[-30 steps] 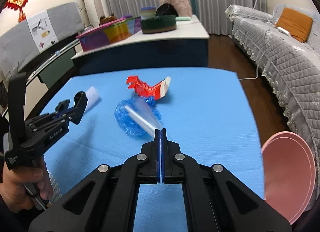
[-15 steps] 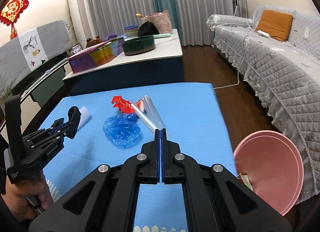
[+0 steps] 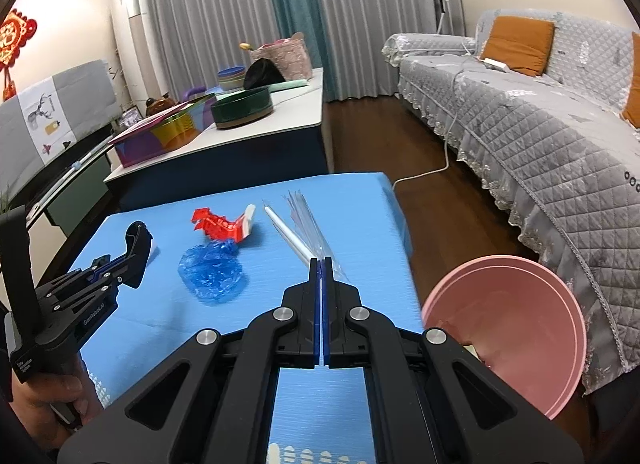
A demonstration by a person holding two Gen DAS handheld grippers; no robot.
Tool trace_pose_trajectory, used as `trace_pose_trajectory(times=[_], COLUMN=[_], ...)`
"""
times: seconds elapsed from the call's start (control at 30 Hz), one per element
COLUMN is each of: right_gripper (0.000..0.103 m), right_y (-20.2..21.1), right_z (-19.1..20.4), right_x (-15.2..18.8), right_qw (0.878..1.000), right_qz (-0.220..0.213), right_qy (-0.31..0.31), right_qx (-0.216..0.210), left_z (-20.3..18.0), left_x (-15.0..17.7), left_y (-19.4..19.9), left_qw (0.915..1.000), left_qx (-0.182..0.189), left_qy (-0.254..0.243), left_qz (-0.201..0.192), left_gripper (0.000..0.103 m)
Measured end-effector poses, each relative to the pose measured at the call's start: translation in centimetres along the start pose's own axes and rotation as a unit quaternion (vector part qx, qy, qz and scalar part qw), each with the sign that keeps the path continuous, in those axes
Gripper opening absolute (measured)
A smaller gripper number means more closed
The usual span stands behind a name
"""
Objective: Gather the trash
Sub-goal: 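Carry the black strap and straw packet over the pink bin and open both grippers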
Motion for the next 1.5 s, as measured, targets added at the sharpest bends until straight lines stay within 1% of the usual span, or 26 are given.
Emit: trace_pose_trajectory(times=[0.47,0.83,1.27,1.5], right_gripper=[0.001,0.001,0.001,0.001], right_y=[1.0,2.3,3.4,4.4], right_z=[-3.7,-7.0,-10.8,-13.1], right_x=[-0.4,-0.6,-0.3,-0.2], right_qw=[0.999,0.997,0.993,0.991], right_qz=[-0.011,-0.018,-0.022,-0.027], right_qy=[-0.026,-0.049,-0.069,-0.082], right_qx=[0.038,0.064,0.088,0.104], left_z=[-4.1,-7.9,-12.7,-16.2], left_x=[-0.6,-1.0,-0.5,0.3], left_y=[-0.3,-0.7,-0.9,-0.7], left_qw=[0.9992,0.997,0.993,0.9883], left_qx=[0.032,0.066,0.097,0.126], left_qy=[-0.023,-0.038,-0.066,-0.086], left_qz=[-0.008,-0.012,-0.009,-0.004], left_gripper=[0.009,0.009,0.009,0.009])
Point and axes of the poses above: each gripper's, at about its wrist camera, not at the fingertips, and y roughly against the way its jaws point, z to its left, x to its underside, the point moved 9 cm from there along -y, roughly the way its jaws point
